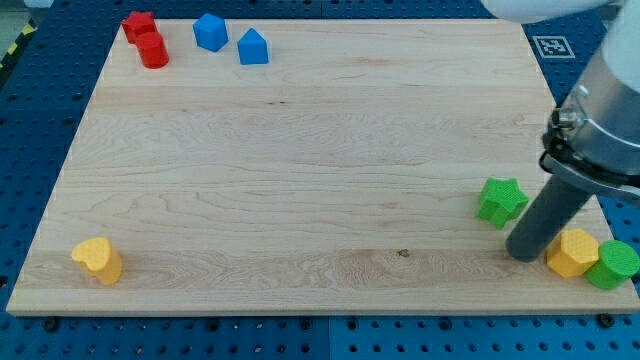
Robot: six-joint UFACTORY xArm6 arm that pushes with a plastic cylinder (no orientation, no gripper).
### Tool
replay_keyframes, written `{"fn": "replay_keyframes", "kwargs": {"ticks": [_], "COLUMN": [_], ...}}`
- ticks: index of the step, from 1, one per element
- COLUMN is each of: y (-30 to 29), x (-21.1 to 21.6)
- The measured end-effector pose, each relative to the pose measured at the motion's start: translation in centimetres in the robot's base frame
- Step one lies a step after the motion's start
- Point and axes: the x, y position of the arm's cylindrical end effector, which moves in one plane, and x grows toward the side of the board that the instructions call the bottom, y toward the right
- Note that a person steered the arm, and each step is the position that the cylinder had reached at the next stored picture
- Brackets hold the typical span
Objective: Push the green circle and yellow hexagon bit a left
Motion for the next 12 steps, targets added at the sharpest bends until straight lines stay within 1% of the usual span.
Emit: {"fn": "replay_keyframes", "kwargs": {"ticks": [1,2,3,4,5,7,8,10,12], "y": [-5.0,-8.1,-2.3,6.8,11.4,12.6,15.8,14.6,13.5], "x": [-0.8,-6.0,-11.1,-10.0,-6.6,-0.5,0.3,3.0,2.5]}}
